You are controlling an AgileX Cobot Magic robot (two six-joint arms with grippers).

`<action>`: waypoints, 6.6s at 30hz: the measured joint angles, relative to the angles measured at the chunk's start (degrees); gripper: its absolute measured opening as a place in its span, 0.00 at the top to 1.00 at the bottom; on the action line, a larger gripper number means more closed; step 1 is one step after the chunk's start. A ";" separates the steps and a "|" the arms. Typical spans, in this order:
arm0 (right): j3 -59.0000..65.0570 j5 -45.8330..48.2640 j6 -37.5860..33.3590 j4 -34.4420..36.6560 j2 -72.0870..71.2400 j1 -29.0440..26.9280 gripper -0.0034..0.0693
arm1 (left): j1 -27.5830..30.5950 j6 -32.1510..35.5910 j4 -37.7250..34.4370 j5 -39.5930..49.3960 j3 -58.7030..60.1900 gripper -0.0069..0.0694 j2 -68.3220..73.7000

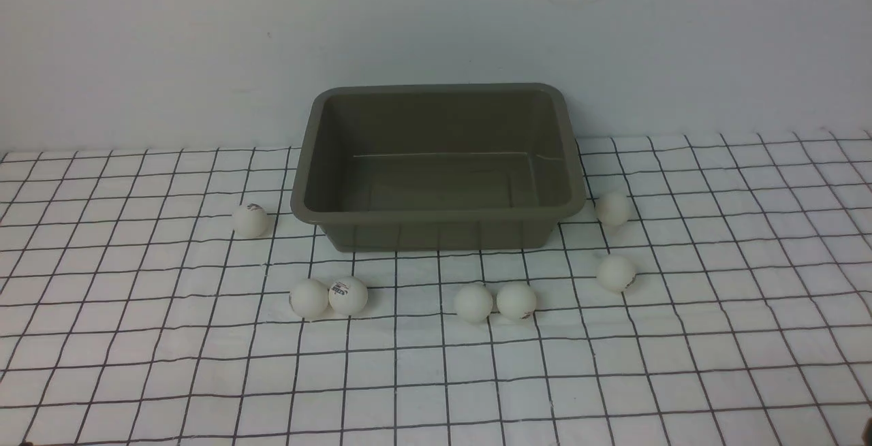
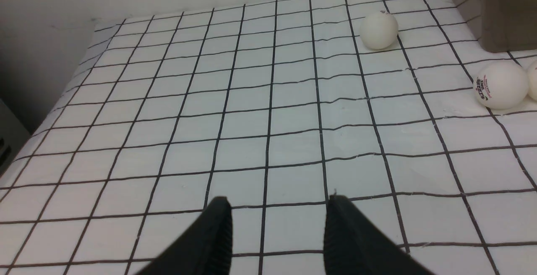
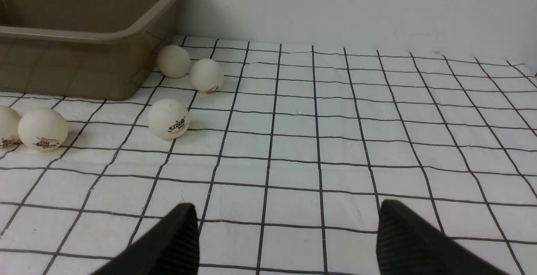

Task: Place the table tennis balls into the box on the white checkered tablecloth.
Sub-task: 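Reach for and grasp a ping pong ball on the table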

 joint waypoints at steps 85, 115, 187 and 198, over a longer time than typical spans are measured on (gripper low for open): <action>-38.83 23.84 6.32 3.55 26.33 0.00 0.24 | 0.00 0.00 0.00 0.00 0.00 0.54 0.00; -38.83 29.08 4.61 6.24 26.96 0.00 0.24 | 0.00 0.00 0.00 0.00 0.00 0.54 0.00; -65.57 26.20 -37.39 31.81 92.57 0.05 0.33 | 0.00 0.00 0.00 0.00 0.00 0.54 0.00; -73.92 30.01 -44.28 29.18 104.11 3.44 0.31 | 0.00 0.00 0.00 0.00 0.00 0.54 0.00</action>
